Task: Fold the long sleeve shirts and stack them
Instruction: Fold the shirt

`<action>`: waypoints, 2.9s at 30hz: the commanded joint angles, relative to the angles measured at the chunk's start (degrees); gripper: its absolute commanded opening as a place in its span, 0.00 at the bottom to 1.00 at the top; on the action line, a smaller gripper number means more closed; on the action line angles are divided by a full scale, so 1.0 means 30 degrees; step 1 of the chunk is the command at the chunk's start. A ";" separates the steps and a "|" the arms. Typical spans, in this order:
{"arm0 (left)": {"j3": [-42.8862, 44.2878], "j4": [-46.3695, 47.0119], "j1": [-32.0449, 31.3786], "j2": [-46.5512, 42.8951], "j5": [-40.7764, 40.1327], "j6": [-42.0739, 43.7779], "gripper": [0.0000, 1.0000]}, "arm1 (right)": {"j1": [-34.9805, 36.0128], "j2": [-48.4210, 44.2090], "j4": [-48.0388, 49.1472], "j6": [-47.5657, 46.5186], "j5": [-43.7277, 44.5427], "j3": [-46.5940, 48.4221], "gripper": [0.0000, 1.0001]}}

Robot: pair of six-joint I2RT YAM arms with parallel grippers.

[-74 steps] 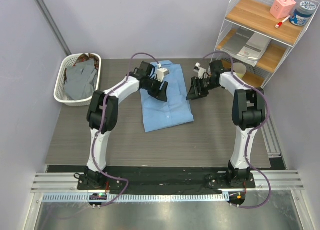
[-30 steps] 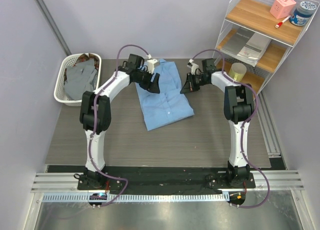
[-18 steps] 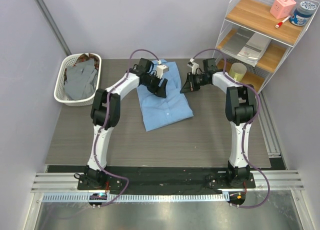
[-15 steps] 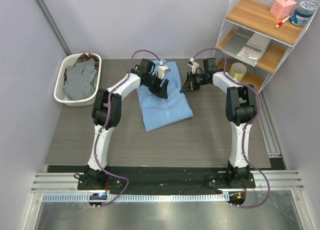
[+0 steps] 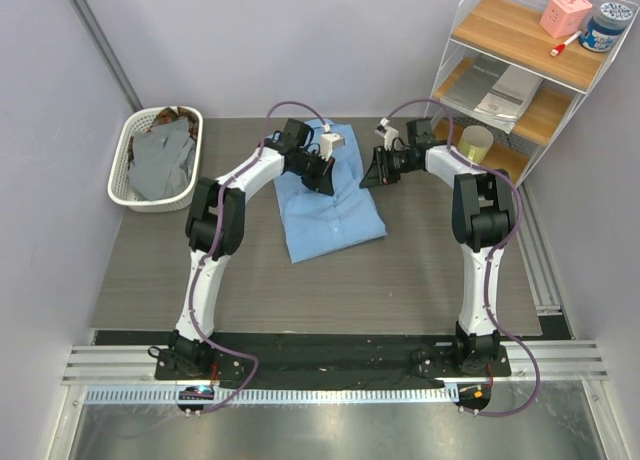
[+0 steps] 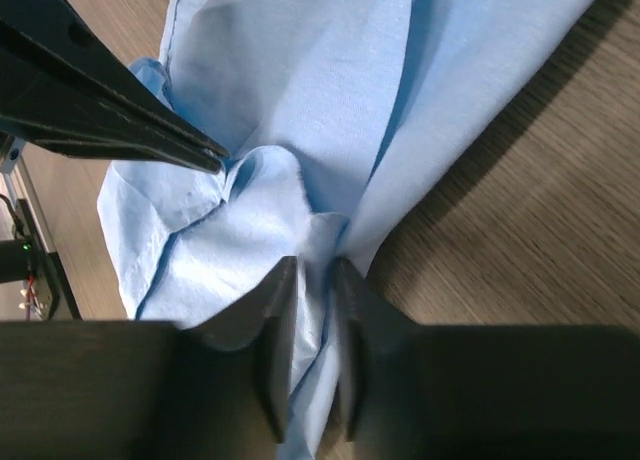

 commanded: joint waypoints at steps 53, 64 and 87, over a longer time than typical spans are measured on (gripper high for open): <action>-0.2470 0.0972 0.1454 -0.6337 -0.1339 -0.2492 0.54 | 0.0605 -0.0407 -0.6317 -0.2448 0.0846 -0.3347 0.29; -1.3311 0.2776 0.1220 -1.1763 0.4787 -0.6059 0.56 | 0.1657 -0.2982 -0.4415 0.0215 -0.0939 -0.7123 0.33; -1.4051 0.7505 0.2509 -0.6571 0.5602 -0.9848 0.59 | 0.1249 -0.3276 -0.4149 0.0483 -0.0530 -0.7246 0.39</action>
